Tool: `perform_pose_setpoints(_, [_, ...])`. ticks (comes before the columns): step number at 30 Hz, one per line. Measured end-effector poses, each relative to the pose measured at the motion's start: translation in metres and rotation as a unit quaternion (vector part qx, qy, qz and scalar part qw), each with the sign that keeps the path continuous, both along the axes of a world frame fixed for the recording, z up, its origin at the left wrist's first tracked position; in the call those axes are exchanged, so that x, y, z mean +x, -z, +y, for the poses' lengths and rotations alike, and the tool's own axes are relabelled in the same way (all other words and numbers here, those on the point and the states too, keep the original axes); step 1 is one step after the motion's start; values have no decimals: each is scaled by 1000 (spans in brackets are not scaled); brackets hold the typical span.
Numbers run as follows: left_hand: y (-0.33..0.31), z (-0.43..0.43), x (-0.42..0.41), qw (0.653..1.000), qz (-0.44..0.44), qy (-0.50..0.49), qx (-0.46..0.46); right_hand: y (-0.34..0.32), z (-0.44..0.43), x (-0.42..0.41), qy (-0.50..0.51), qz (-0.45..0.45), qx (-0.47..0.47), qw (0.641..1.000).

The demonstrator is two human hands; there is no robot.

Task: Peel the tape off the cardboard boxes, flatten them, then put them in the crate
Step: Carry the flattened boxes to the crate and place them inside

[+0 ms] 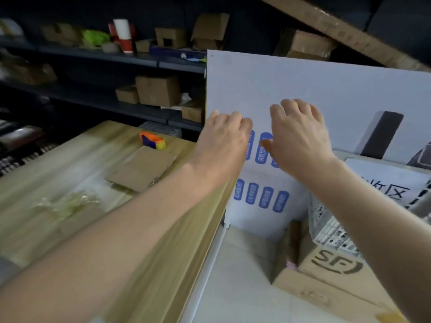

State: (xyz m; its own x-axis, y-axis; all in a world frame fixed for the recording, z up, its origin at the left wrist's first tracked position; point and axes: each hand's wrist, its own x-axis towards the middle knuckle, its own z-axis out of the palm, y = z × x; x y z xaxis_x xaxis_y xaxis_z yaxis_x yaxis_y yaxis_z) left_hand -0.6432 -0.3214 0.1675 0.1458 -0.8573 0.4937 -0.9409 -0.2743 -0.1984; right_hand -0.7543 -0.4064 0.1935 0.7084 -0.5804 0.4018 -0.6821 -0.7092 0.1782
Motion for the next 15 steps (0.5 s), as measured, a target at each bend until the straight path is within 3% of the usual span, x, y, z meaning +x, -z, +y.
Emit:
perform_pose_setpoints(8, [8, 89, 48, 999, 7, -50, -2, 10, 77, 52, -31, 8, 6, 999])
perform_pose_setpoints(15, [21, 170, 145, 998, 29, -52, -15, 19, 157, 151, -29, 3, -14, 999])
